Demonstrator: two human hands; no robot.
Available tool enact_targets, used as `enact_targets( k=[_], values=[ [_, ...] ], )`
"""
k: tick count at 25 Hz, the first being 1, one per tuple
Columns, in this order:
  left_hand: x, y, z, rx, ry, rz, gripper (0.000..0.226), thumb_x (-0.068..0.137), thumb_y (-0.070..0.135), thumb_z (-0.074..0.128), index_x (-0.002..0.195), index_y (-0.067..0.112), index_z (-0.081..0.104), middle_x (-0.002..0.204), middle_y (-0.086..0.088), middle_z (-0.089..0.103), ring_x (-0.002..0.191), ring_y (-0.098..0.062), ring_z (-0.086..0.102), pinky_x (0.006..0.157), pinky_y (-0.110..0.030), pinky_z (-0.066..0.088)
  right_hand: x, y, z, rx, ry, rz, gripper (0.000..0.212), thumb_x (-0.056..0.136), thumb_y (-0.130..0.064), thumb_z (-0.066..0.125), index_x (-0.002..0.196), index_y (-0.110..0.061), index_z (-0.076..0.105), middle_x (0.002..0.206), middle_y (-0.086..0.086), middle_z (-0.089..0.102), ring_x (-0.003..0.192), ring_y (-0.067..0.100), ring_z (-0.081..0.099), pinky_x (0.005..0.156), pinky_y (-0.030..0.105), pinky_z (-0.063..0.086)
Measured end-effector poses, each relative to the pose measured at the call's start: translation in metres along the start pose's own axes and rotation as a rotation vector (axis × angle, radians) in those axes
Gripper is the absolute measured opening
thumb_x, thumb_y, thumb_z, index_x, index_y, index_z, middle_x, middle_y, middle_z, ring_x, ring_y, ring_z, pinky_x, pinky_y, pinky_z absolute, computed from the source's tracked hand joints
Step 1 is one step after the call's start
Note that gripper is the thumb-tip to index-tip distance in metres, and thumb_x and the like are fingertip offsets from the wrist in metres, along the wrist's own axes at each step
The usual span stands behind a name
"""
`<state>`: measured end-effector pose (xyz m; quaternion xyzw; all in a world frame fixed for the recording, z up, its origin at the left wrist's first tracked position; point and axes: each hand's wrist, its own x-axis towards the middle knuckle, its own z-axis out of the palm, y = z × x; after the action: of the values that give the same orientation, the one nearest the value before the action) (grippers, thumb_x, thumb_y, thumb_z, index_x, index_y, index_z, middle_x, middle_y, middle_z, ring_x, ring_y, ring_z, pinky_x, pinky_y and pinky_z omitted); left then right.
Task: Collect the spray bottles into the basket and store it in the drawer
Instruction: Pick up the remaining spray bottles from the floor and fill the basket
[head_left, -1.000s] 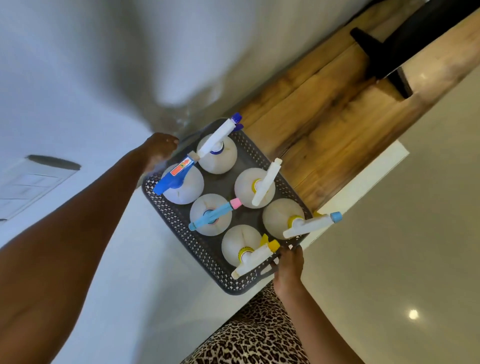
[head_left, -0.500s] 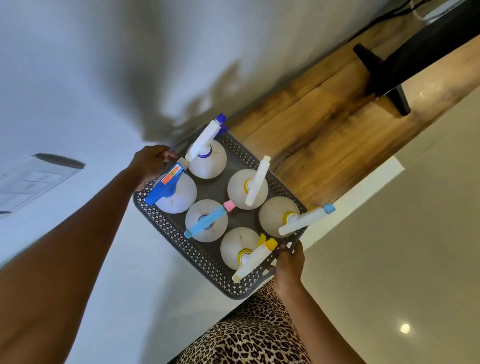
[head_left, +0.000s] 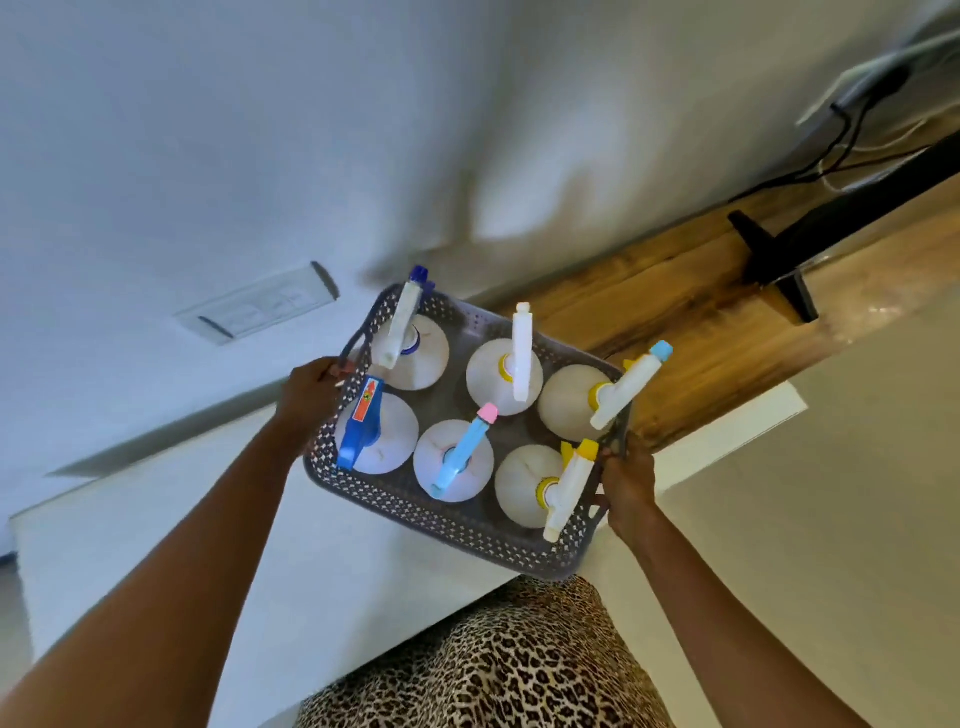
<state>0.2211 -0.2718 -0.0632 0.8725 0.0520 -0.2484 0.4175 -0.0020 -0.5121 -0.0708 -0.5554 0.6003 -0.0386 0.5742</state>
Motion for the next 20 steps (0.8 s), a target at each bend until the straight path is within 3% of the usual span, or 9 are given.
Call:
enact_targets(
  k=[5,12,15,20],
  values=[
    [-0.073,-0.082,-0.081,-0.209,0.081,-0.086,0.018,0.09,0.009,0.047,0.088,0.019,0.062,0.095,-0.01,0.062,0.085,-0.019,0.054,0.075,-0.032,0.044,-0.069,0.006,0.033,-0.143,-0.074,-0.225,0.031,0.092,-0.002,0.043,0.121,-0.007,0.054,0.119,0.021,0.059,0.107,0.038,0.056,0.093,0.05,0.048],
    [-0.168,-0.212,-0.185,-0.336,0.196,-0.207,0.021,0.094,0.009,0.041,0.094,0.016,0.061,0.083,-0.003,0.059,0.07,-0.014,0.055,0.058,-0.02,0.049,-0.158,0.053,0.117,-0.313,-0.262,-0.319,0.03,0.092,-0.002,0.043,0.12,-0.003,0.055,0.095,0.01,0.056,0.089,0.026,0.053,0.076,0.037,0.044],
    [-0.2,-0.268,-0.209,-0.396,0.231,-0.281,0.021,0.095,0.011,0.041,0.099,0.017,0.061,0.093,-0.008,0.062,0.083,-0.022,0.059,0.079,-0.034,0.05,-0.186,0.08,0.154,-0.382,-0.319,-0.336,0.032,0.091,-0.003,0.046,0.12,-0.009,0.056,0.108,0.014,0.061,0.102,0.034,0.058,0.091,0.049,0.049],
    [-0.225,-0.343,-0.212,-0.437,0.271,-0.366,0.021,0.096,0.014,0.041,0.091,0.018,0.061,0.089,-0.009,0.061,0.084,-0.024,0.056,0.079,-0.039,0.048,-0.2,0.118,0.202,-0.559,-0.33,-0.396,0.033,0.091,-0.007,0.047,0.122,-0.013,0.057,0.124,0.02,0.058,0.114,0.038,0.054,0.095,0.052,0.047]
  ],
)
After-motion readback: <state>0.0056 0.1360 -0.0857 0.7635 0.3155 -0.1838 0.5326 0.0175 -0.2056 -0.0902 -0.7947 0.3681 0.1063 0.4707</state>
